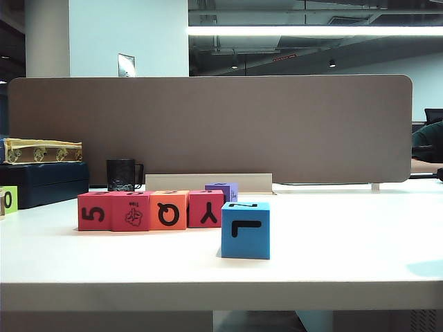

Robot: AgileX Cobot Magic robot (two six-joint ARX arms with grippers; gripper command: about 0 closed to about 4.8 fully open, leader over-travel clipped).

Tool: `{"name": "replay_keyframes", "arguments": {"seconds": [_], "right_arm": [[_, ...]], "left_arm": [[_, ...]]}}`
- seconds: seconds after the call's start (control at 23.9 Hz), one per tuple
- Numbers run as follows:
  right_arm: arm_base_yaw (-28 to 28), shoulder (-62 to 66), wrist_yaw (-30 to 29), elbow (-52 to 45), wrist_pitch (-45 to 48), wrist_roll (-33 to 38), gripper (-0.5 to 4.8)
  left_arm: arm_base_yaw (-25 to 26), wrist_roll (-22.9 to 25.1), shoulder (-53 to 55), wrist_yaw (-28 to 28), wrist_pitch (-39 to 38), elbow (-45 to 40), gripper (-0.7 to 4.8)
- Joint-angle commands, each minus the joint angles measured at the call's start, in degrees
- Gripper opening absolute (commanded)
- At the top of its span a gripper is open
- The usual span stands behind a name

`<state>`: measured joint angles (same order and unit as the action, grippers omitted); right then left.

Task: Select the appropriate blocks from the scattered letter blocks on the table and arrange them in a row to spell out "2024".

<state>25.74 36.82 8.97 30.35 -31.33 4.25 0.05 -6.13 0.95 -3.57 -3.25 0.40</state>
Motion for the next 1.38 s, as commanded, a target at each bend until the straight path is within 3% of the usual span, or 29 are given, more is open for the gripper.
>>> {"name": "replay_keyframes", "arguments": {"seconds": [0.04,0.21,0.42,0.54,1.38], "right_arm": [[0.1,0.0,0.0,0.2,0.7,0.2,-0.01],[0.1,0.0,0.0,0.2,0.7,0.2,-0.01],[0.1,0.0,0.0,0.2,0.7,0.2,-0.01],[0.1,0.0,0.0,0.2,0.7,0.2,-0.01],[0.1,-0.3,0.2,0.2,0.7,0.2,-0.01]], "left_arm": [[-1.3,1.0,-0.8,1.5,-1.4,0.2,-0.05],[-2.4,5.7,-0.8,5.1,-6.1,0.2,-0.05],[-2.6,5.2,-0.8,5.4,-7.9,0.1,-0.05],[-2.6,1.6,-0.8,5.3,-7.1,0.2,-0.05],[-2.6,1.6,-0.8,5.3,-7.2,0.2,-0.05]]}}
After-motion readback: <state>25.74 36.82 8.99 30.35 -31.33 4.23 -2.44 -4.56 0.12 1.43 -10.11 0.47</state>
